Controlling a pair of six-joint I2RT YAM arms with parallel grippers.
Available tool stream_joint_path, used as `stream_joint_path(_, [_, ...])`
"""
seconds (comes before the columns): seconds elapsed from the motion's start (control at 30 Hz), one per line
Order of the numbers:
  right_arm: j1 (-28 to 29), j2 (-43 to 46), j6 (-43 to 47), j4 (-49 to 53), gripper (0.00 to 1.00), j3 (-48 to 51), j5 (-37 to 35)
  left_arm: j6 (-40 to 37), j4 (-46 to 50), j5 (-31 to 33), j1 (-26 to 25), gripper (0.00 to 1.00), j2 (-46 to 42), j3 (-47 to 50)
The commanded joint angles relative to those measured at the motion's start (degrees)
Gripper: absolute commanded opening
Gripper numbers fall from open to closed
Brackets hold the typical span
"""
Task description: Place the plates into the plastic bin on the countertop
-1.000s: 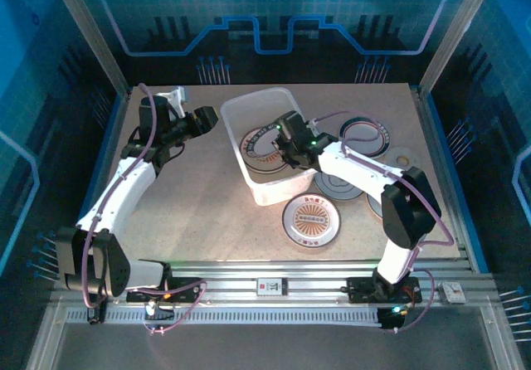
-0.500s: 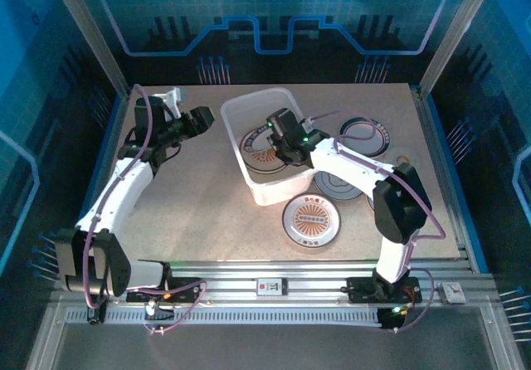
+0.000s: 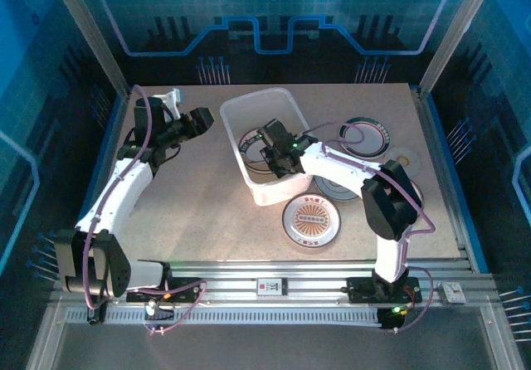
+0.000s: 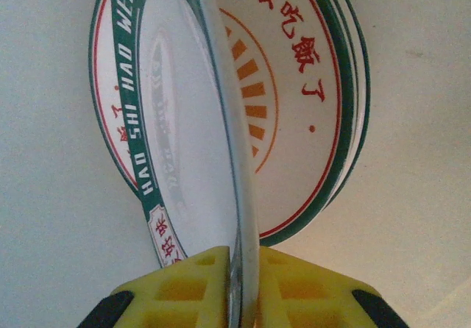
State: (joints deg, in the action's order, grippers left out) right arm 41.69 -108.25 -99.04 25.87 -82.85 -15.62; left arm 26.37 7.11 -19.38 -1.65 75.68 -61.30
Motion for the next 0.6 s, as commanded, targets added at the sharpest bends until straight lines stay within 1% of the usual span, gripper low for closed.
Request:
stream_joint_path(0.0, [0.53, -0.86, -1.96, -1.66, 0.17, 1.91, -0.25, -1.62, 0.97, -1.33, 0.66, 0.67, -1.76, 0.83])
stream_joint_path(0.17, [0.59, -1.53, -1.79, -4.21, 0.19, 3.6, -0.15, -1.6, 1.72, -1.2, 0.64, 0.67, -1.98, 0.92])
stream_joint_path(0.4, [0.35, -1.75, -0.17, -6.53, 0.29, 4.5, -1.7, -1.06, 2.23, -0.93, 0.64, 0.67, -1.87, 1.09])
stream_joint_path(0.57, [-0.12, -2.23, 0.68, -8.26, 0.32, 4.82, -1.69, -0.45, 2.68, -0.67, 0.62, 0.67, -1.77, 0.84])
